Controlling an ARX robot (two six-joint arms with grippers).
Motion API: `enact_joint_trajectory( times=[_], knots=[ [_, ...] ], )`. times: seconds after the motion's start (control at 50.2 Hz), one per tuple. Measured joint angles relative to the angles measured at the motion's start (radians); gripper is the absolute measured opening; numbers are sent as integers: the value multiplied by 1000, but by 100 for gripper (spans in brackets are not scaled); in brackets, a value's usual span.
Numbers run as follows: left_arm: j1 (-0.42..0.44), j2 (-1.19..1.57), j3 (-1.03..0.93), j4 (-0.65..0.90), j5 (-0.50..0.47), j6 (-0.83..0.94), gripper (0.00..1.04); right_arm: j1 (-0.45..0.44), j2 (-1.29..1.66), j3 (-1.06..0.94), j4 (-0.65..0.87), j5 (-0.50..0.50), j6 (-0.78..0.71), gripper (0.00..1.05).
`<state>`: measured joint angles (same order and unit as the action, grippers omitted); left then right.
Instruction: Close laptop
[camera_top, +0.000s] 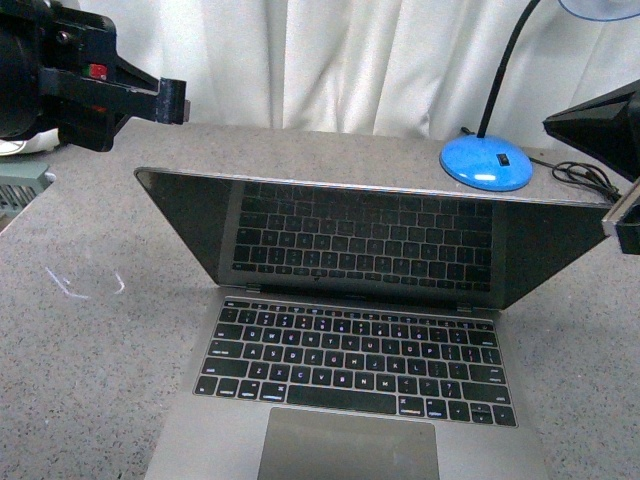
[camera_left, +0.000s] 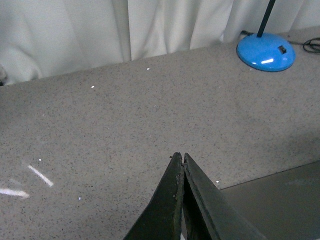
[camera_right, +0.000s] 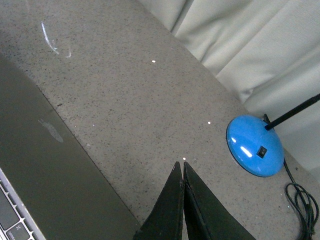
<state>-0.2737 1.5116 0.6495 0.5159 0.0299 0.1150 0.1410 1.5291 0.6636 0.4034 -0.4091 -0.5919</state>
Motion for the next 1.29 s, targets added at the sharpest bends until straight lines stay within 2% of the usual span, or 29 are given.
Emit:
enact_joint_trajectory(
  times=[0.219,0.478,0.856,1.134,1.234,1.294],
  knots=[
    [-6,123,77,-34,36,114,4,53,55,24,21,7,-10,1],
    [-65,163,22,-106,95,244,4,76,60,-51,42,44,35,1],
    [-161,142,-84,-273,155,283,4,98,87,-233,-64,203,433,1],
    [-245,109,-142,-393,198,296,4,177,145,-322,-129,240,711,1],
    [-288,77,-166,-481,223,305,4,180,148,-328,-171,259,761,1],
    [-298,69,-183,-479,203,307,4,167,148,-328,-181,277,764,1]
  ],
)
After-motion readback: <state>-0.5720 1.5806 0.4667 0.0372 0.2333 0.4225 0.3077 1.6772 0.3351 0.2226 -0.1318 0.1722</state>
